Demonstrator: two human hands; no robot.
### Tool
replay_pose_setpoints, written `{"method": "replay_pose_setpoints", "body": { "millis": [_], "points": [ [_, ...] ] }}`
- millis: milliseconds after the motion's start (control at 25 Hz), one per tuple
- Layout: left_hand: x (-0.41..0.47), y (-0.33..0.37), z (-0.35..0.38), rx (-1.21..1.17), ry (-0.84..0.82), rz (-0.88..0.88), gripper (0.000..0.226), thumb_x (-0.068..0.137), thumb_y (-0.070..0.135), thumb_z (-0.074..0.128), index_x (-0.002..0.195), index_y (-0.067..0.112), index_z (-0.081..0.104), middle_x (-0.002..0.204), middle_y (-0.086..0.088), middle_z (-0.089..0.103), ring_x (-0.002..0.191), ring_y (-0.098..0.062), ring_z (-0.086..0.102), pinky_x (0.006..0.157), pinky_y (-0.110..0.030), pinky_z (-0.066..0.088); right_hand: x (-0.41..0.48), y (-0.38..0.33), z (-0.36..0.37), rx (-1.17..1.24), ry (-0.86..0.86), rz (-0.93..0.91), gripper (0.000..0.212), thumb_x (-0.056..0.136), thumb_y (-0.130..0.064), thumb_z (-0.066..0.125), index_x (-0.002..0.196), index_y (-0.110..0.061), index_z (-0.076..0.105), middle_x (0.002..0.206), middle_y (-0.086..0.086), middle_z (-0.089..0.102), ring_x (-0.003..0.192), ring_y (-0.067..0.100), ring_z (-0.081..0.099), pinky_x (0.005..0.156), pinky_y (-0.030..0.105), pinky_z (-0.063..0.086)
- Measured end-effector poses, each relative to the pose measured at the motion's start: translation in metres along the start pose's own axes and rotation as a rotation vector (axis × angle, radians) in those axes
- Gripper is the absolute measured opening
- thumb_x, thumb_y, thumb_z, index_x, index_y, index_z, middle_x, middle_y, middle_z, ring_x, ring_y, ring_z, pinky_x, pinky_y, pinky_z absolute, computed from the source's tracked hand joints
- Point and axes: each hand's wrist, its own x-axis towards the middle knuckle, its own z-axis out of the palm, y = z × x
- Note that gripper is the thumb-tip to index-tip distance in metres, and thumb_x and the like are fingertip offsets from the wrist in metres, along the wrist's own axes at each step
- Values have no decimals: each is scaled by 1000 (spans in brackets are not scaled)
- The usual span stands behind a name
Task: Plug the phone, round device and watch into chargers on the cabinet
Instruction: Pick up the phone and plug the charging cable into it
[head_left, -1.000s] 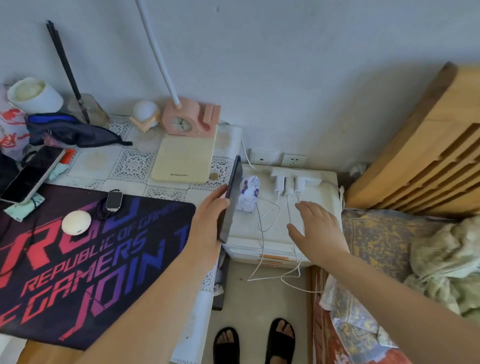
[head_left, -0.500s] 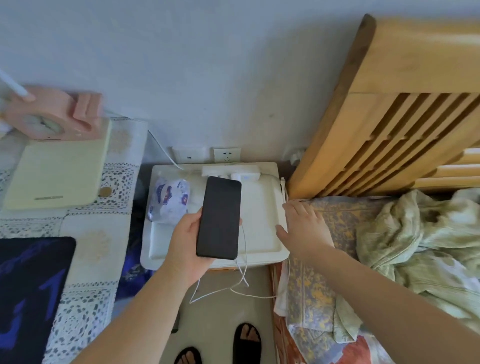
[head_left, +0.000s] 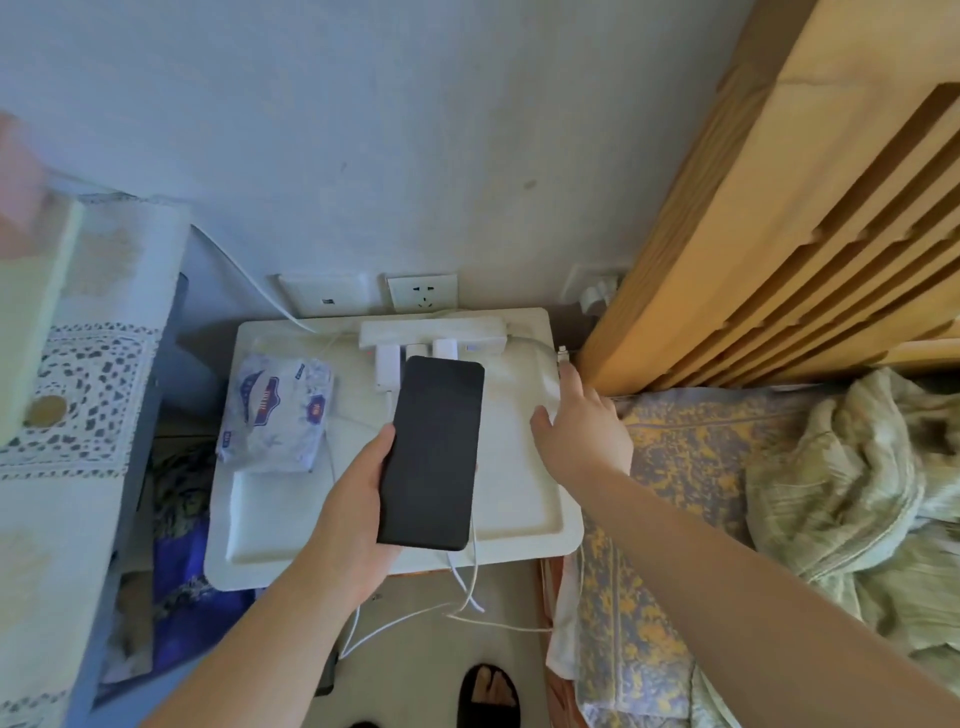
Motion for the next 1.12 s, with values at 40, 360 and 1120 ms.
{"method": "replay_pose_setpoints", "body": {
  "millis": [40, 360, 1120],
  "points": [
    [3, -1, -1, 3, -6, -6, 44, 96, 42, 43, 124, 16, 64, 124, -14, 67, 114, -31, 64, 89, -42, 52, 6, -2, 2, 17, 32, 31, 61, 92, -32, 40, 148, -20, 17, 130, 11, 53, 119, 33, 47, 82, 44, 48],
    [14, -3, -2, -18, -84, 6, 43, 97, 39, 39, 114, 13, 68, 103, -17, 74, 83, -28, 74, 60, -32, 59, 32, -12, 16, -87, 163, 133, 45, 96, -31, 38, 137, -12, 35, 108, 14, 65, 93, 36, 63, 62, 33, 39],
    [-10, 23, 2, -54, -27, 76, 38, 97, 42, 45, 121, 20, 64, 108, -1, 75, 95, -17, 72, 74, -35, 55, -43, 5, -19, 850, 194, 119, 11, 91, -25, 60, 101, -23, 62, 90, -13, 65, 89, 5, 61, 67, 14, 44]
  ]
}}
